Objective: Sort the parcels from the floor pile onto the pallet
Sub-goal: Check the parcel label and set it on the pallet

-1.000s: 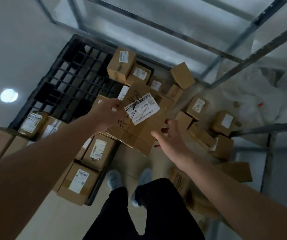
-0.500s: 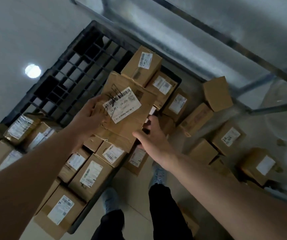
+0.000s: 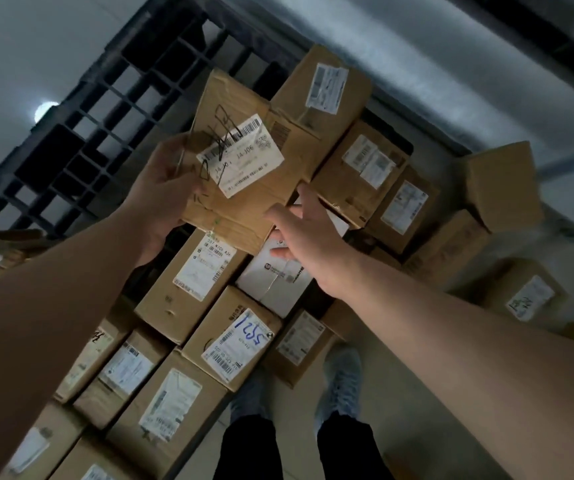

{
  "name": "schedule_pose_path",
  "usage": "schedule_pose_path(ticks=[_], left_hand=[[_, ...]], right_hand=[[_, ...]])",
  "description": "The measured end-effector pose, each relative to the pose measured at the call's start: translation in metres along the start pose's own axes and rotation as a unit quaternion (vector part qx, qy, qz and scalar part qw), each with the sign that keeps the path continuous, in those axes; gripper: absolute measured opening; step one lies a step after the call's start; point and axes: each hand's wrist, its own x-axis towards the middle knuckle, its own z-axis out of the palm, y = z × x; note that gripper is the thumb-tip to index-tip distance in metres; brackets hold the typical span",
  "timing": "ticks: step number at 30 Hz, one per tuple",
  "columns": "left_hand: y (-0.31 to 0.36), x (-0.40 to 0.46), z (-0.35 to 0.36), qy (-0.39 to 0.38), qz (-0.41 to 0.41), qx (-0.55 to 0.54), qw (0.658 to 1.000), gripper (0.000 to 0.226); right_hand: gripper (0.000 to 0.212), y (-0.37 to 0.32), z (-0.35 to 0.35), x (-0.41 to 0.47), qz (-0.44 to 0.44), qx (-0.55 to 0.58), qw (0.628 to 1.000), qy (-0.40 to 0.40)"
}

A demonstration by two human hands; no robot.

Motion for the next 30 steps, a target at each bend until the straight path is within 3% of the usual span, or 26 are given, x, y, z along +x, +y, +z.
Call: schedule_pose_path(ticks=[4,8,14,20,30], left_hand=[[-0.018,0.023,-0.003,-0.020,-0.006,0.003,1.000,0.061],[-0.028,0.041,-0.008,-0.027,-0.014,0.000,1.000,0.056],[-0.040,0.048,-0.021,-0.016,-0.018,0.005,1.000,0.051],[-0.039,0.053,-0.024,-0.018,-0.001,0.053,0.998,0.069],[-0.040,0.058,-0.032,0.032,0.039,0.092,0.994,0.071]], right_hand=[[0.035,0.015,0.009,0.017,0.021,0.005,1.000,0.008],[0.044,0.019,0.015,0.025,0.001,0.014,0.999,0.030],[0.038,0.024,0.028,0.015,-0.022,0.041,0.999,-0.001],[0.031,0.021,0.034,0.021,-0.027,0.068,0.997,-0.005],[0.030,0.021,0.047,0.023,-0.037,0.101,0.994,-0.001]])
